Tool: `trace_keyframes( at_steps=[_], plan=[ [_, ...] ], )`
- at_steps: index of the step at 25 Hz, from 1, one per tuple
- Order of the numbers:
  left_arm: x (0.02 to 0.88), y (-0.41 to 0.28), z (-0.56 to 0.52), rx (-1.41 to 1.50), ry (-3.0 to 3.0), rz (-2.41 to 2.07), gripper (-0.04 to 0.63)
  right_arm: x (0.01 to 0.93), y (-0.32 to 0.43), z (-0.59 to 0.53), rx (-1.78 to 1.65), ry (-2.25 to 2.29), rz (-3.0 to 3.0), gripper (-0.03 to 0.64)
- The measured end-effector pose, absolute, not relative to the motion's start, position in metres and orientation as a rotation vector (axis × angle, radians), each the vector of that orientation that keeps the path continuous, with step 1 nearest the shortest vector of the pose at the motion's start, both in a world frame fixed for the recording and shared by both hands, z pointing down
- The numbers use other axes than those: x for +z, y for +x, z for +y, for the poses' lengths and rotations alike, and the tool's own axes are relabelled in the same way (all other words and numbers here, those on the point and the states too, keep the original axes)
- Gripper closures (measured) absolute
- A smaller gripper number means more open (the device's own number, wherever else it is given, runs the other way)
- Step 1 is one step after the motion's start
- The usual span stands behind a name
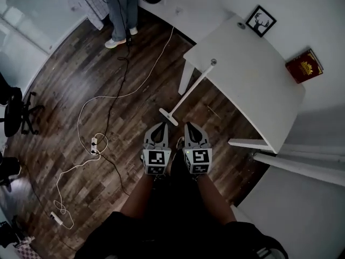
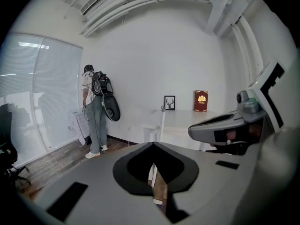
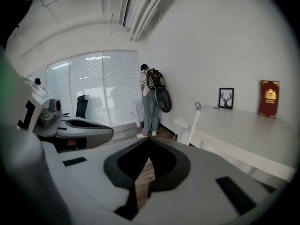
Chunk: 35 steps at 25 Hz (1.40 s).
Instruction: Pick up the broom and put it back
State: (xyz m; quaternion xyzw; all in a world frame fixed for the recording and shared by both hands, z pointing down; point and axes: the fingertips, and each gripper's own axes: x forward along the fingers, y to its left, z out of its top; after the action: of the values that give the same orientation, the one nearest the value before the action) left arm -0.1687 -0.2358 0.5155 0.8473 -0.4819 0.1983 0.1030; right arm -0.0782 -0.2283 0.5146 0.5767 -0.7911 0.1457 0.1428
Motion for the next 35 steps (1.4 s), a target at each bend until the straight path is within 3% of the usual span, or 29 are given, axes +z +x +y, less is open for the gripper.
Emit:
trace_keyframes(
  at_steps=[7,13,35],
  plan=[
    [0.44,-0.173,-0.203,0.419,2.589,-1.354,0.594,0.435,-0.101,-0.192,0.325,1.748,-2.401,0.595],
    [0.362,-0.182,-0.19,0.151,2.673,-1.371,0.594,0.354,-0.095,-0.18,0.051,1.834,-2.414,0.595],
    [0.343,-0.215,-0.186,0.059,2.656,-1.376,0.594,0.342,-0.158,-0.197,-0.041,1.614,-2.387,0.595]
  ],
)
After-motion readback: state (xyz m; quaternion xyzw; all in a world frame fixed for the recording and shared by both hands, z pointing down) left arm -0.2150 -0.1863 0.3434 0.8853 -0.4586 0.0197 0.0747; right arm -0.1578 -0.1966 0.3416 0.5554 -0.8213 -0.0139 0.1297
